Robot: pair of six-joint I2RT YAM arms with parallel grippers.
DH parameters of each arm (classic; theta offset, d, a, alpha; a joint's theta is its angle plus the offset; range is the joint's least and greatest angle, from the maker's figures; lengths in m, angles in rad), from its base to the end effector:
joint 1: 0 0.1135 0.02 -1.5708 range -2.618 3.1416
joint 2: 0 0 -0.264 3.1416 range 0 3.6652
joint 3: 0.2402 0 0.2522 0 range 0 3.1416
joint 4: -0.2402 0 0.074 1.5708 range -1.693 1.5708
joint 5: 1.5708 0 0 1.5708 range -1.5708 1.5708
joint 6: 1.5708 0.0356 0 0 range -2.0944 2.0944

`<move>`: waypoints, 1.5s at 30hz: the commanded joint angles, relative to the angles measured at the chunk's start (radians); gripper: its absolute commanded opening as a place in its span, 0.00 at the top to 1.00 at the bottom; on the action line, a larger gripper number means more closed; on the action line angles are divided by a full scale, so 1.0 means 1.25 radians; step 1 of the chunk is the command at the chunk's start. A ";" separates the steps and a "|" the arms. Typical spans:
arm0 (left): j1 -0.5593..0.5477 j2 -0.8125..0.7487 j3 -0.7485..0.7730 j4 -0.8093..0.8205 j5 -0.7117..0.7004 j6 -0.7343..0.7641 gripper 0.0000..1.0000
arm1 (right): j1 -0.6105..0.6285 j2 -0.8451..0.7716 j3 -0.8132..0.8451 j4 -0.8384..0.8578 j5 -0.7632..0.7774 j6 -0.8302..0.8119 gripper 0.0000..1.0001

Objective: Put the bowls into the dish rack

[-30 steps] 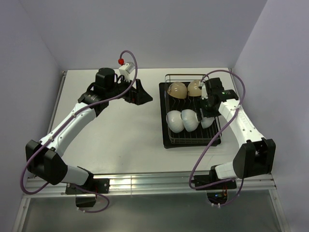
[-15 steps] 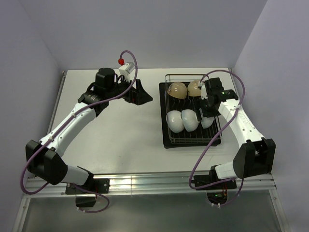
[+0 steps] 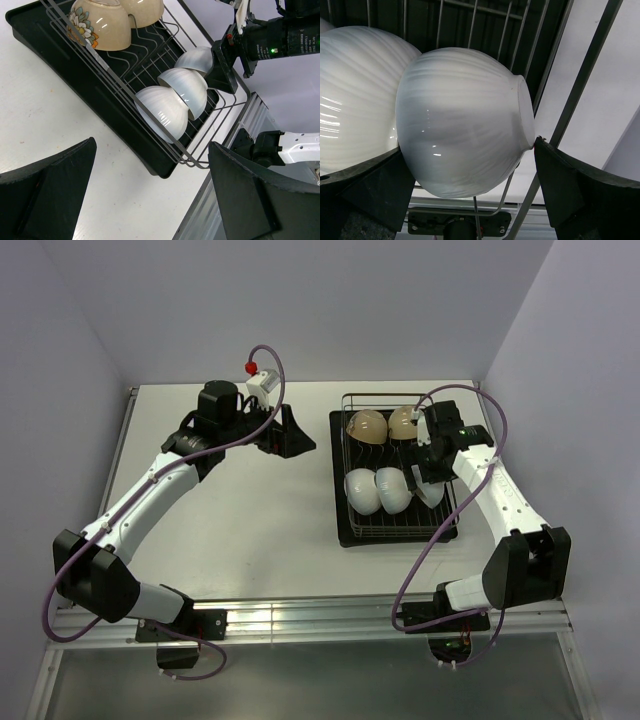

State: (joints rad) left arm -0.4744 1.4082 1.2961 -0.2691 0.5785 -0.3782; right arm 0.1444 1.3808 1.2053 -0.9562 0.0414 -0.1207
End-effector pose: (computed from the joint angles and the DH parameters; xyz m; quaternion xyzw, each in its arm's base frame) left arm 0.2791 -0.1652 0.3676 0.1978 0.7852 -0.4372 0.3913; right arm 0.2658 0.0372 0.2899 -0.1245 0.9678 -0.0176 0.2180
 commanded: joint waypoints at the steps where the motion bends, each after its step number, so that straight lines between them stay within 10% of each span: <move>1: 0.005 -0.015 0.011 0.009 0.011 0.018 0.01 | 0.011 -0.011 0.031 -0.014 -0.063 0.018 0.00; 45: 0.008 -0.011 0.010 0.013 0.023 0.015 0.00 | 0.012 -0.074 0.110 -0.066 -0.062 0.013 0.08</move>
State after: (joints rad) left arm -0.4698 1.4086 1.2961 -0.2718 0.5827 -0.3782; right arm 0.1513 1.3369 1.2881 -1.0275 0.0044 -0.0990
